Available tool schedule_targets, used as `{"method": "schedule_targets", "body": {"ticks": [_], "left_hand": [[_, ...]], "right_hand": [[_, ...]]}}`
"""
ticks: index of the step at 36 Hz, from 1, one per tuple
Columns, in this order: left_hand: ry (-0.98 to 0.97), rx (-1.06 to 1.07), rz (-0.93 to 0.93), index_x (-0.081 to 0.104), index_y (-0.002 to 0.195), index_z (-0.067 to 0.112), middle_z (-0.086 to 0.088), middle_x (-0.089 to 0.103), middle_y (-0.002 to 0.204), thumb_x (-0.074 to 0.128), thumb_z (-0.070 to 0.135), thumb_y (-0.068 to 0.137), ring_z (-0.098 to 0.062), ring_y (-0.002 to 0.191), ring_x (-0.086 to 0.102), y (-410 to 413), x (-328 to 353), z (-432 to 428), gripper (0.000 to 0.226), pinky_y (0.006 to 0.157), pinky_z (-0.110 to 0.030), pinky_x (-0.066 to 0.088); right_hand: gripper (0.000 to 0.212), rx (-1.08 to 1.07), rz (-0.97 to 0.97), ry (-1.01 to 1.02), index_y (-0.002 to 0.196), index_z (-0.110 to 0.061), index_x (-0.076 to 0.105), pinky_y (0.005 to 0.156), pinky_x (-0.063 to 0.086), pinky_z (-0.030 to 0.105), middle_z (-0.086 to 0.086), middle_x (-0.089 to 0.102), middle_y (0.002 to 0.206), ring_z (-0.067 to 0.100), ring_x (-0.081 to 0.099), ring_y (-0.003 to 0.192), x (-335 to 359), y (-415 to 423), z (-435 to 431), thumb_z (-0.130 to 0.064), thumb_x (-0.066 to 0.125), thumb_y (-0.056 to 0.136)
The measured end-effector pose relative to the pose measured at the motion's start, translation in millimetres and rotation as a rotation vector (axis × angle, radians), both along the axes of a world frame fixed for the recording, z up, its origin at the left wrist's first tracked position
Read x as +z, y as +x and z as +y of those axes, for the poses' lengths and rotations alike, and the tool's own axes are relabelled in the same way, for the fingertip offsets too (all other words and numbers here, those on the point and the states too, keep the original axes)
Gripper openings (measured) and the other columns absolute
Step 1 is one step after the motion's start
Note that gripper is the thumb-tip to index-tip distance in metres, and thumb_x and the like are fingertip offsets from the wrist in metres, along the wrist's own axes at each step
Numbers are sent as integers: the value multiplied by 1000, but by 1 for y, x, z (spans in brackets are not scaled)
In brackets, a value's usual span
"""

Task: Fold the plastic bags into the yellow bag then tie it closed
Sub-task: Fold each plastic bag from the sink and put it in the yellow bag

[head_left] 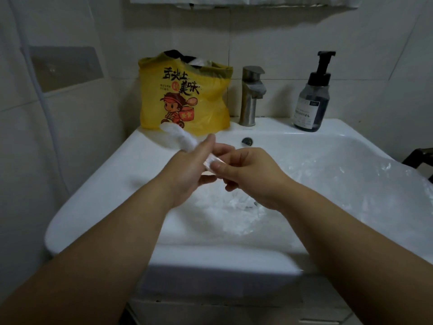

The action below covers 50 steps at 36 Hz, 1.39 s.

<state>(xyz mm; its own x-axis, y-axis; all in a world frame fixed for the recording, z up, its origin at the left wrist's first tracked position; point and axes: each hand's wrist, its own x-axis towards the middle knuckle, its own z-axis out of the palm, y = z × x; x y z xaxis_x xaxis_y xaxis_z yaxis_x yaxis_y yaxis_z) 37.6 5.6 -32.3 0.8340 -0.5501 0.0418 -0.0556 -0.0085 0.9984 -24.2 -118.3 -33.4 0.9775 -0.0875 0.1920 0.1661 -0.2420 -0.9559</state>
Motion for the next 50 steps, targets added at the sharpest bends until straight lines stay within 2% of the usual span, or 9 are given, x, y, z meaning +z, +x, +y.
{"method": "schedule_targets", "body": {"ticks": [5, 11, 16, 20, 23, 37, 41, 44, 50], "left_hand": [[-36, 183, 37, 73, 79, 22, 5, 53, 60, 38, 45, 102, -5, 55, 44, 3, 5, 6, 48, 51, -18, 36], [65, 295, -94, 53, 73, 13, 5, 43, 47, 58, 39, 94, -7, 41, 40, 5, 5, 11, 34, 39, -18, 34], [-10, 249, -113, 56, 121, 2, 0, 54, 60, 59, 30, 95, -4, 43, 52, 10, 30, 14, 38, 43, -17, 44], [-16, 186, -147, 58, 89, 8, -4, 60, 68, 51, 22, 99, -2, 46, 57, 13, 54, 18, 18, 46, -15, 47], [7, 164, -160, 59, 96, 6, -6, 61, 72, 47, 21, 101, -1, 46, 55, 22, 73, 21, 19, 46, -15, 47], [-69, 550, -338, 69, 86, 12, 1, 64, 71, 64, 22, 92, 1, 51, 60, 112, 134, 29, 13, 51, -11, 48], [224, 561, -518, 64, 124, 14, 1, 66, 110, 62, 29, 93, -14, 97, 63, 139, 140, 27, 34, 87, -28, 52], [570, 436, -641, 41, 146, 17, -1, 46, 146, 65, 32, 91, -21, 131, 45, 159, 143, 22, 62, 101, -28, 35], [603, 380, -728, 68, 106, 21, -2, 64, 107, 61, 19, 94, -21, 100, 57, 182, 142, 19, 14, 84, -32, 45]], "right_hand": [[12, -53, 62, -51, 79, -9, 70, 63, 50, 28, 6, 56, 65, 13, 53, 56, 1, 1, -8, -16, 67, 89], [14, -47, 123, -94, 89, -1, 71, 63, 52, 24, 6, 58, 70, 14, 54, 61, 11, -4, -25, -14, 66, 88], [16, -42, 111, -107, 92, -2, 72, 61, 51, 22, 6, 61, 73, 15, 55, 64, 38, -1, -36, -16, 67, 87], [15, -56, 74, -119, 91, -3, 70, 65, 53, 26, 7, 60, 73, 17, 55, 67, 63, 9, -42, -16, 65, 88], [10, -60, 47, -106, 84, -8, 70, 74, 51, 36, 5, 57, 68, 17, 53, 64, 82, 20, -43, -16, 65, 88], [10, -366, -247, -223, 95, -17, 65, 51, 47, 15, -4, 58, 69, 6, 52, 59, 148, 107, -46, -23, 57, 95], [15, -472, -272, -246, 103, -16, 66, 71, 52, 31, -3, 60, 77, 9, 54, 66, 156, 151, -54, -25, 55, 96], [23, -477, -298, -301, 111, -12, 65, 63, 46, 30, -1, 62, 83, 12, 52, 65, 162, 189, -53, -25, 56, 96], [24, -271, -218, -744, 117, -16, 65, 75, 41, 26, 0, 61, 110, 13, 52, 89, 163, 233, -34, -22, 56, 96]]}}
